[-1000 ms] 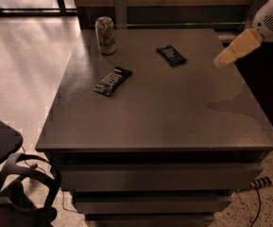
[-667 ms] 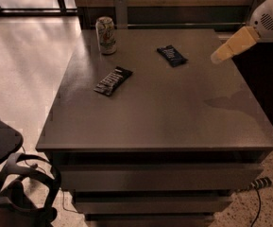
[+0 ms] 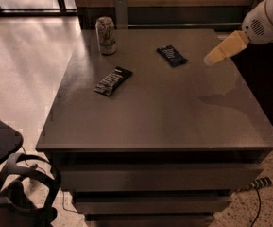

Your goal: Pick rxbar blueberry

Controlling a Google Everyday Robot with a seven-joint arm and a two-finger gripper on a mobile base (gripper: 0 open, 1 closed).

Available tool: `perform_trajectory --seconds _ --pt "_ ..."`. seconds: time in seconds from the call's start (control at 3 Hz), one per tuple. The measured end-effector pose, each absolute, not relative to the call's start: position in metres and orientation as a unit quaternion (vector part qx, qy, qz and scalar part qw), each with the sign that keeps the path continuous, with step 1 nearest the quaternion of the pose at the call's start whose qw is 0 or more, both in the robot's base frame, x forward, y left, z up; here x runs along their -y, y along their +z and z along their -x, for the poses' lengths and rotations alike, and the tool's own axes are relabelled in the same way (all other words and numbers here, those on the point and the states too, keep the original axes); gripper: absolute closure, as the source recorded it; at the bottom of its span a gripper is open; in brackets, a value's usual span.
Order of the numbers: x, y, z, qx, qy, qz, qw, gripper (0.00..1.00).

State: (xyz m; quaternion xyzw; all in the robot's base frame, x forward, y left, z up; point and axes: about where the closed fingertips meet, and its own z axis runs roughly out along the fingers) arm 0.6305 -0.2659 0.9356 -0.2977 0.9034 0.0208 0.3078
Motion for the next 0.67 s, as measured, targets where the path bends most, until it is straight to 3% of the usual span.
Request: perform_trajectory --seconds 0.67 --pt "0.209 0.891 -0.696 -0.880 0.083 0.277 0.376 0.00"
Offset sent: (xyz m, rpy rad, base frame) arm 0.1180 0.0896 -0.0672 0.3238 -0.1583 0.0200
